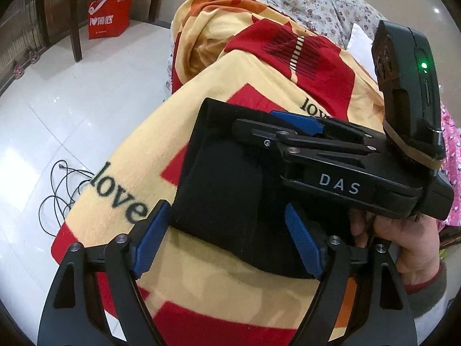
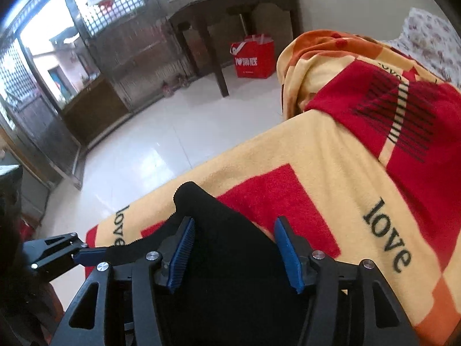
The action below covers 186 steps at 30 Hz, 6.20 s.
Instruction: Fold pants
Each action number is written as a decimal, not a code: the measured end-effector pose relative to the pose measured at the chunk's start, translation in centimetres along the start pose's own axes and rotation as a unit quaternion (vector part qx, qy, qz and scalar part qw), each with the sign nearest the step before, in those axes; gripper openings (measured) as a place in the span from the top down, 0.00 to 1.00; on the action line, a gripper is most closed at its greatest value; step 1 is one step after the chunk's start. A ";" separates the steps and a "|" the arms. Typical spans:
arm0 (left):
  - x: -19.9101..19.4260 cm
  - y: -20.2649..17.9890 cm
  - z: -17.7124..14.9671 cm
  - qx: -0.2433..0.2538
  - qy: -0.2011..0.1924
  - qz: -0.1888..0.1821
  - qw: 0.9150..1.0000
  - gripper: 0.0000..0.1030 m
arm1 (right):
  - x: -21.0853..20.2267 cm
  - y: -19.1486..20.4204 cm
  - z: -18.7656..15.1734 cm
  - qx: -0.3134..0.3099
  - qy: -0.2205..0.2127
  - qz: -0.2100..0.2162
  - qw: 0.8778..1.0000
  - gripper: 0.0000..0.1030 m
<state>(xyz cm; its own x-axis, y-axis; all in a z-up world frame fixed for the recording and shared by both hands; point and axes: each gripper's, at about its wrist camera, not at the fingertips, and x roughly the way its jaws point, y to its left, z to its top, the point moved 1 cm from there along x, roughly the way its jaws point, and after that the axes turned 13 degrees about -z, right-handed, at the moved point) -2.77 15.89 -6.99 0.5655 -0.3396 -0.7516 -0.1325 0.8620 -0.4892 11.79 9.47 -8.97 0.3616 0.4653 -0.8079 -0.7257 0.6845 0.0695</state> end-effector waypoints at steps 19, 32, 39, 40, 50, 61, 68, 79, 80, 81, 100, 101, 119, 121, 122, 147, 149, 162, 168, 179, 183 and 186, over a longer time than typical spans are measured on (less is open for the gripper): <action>-3.5 -4.7 1.0 0.065 -0.053 -0.050 0.995 0.86 | -9.6 -2.3 -1.4 0.077 -0.118 0.035 0.989 0.97; -3.2 -7.8 -0.6 0.097 -0.035 -0.080 0.991 0.91 | -15.5 -6.7 -6.3 0.150 -0.138 -0.029 0.979 0.75; -3.3 -1.9 -2.2 -0.011 -0.036 -0.042 0.998 0.50 | -9.2 -2.7 -3.8 0.066 -0.066 -0.021 0.995 0.56; -3.0 -1.1 -2.4 -0.028 -0.031 -0.035 0.999 0.50 | -8.1 -2.1 -3.3 0.052 -0.054 -0.028 0.997 0.55; -1.2 -0.2 -2.2 -0.070 -0.038 -0.036 0.996 0.23 | -0.6 1.3 0.1 -0.040 0.006 -0.030 0.999 0.51; -2.0 -3.8 -0.9 0.023 -0.084 -0.021 0.996 0.83 | -6.8 -3.2 -0.1 0.080 -0.035 -0.050 0.995 0.51; -2.1 -11.0 -4.9 0.202 -0.123 0.046 0.970 0.84 | -13.4 -4.0 -1.0 0.140 -0.059 0.018 0.988 0.33; -1.3 -13.2 -7.8 0.273 -0.123 0.060 0.952 0.84 | -12.3 -1.7 -2.8 0.114 0.012 0.005 0.993 0.33; -1.4 -13.1 -7.7 0.272 -0.123 0.060 0.953 0.84 | -11.8 -1.8 -3.2 0.109 0.012 -0.005 0.994 0.44; -1.3 -13.1 -7.7 0.272 -0.122 0.060 0.953 0.84 | -11.4 -1.9 -3.5 0.103 0.010 -0.009 0.995 0.64; -0.9 -22.8 -6.9 0.301 0.032 -0.198 0.932 0.84 | -24.7 -13.6 -16.5 0.225 -0.077 -0.128 0.963 0.88; -0.7 -22.3 -7.1 0.301 0.041 -0.198 0.932 0.84 | -24.6 -14.6 -17.7 0.238 -0.070 -0.144 0.958 0.88; 2.1 -15.9 -3.1 0.255 0.016 -0.087 0.963 0.81 | -21.2 -15.3 -21.1 0.319 -0.078 -0.097 0.940 0.44; 2.9 -15.4 -3.1 0.245 0.027 -0.087 0.965 0.81 | -20.0 -15.5 -21.0 0.331 -0.097 -0.095 0.934 0.44; 3.4 -15.1 -3.1 0.240 0.029 -0.084 0.967 0.76 | -19.8 -15.3 -20.9 0.334 -0.108 -0.092 0.932 0.44; 4.7 -20.7 -2.7 0.290 0.047 -0.084 0.952 0.65 | -25.5 -17.4 -22.3 0.330 -0.112 -0.257 0.901 0.66; 5.3 -20.7 -1.9 0.285 0.045 -0.069 0.955 0.65 | -26.2 -16.4 -22.0 0.317 -0.128 -0.224 0.913 0.66; 8.9 -20.7 -1.2 0.277 0.038 -0.021 0.960 0.49 | -20.5 -16.6 -19.7 0.281 -0.059 -0.238 0.928 0.66; 8.8 -20.7 -1.5 0.279 0.032 -0.016 0.960 0.49 | -23.0 -13.3 -20.4 0.247 -0.056 -0.246 0.936 0.66; 8.5 -20.7 -2.1 0.278 0.024 -0.008 0.960 0.48 | -23.1 -10.7 -25.4 0.246 -0.048 -0.276 0.928 0.61; 8.1 -20.7 -2.5 0.278 0.024 -0.003 0.960 0.48 | -23.9 -10.9 -25.4 0.257 -0.044 -0.264 0.929 0.59; 7.5 -20.6 -2.7 0.278 0.024 0.002 0.960 0.48 | -25.1 -10.7 -24.8 0.255 -0.055 -0.268 0.927 0.59</action>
<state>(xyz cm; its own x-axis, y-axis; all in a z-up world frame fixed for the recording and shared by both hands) 2.00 -5.46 -3.79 0.5265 -0.3417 -0.7785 0.3286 0.9263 -0.1844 -4.04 -23.46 -3.90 0.6678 0.0174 -0.7441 -0.0635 0.9974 -0.0336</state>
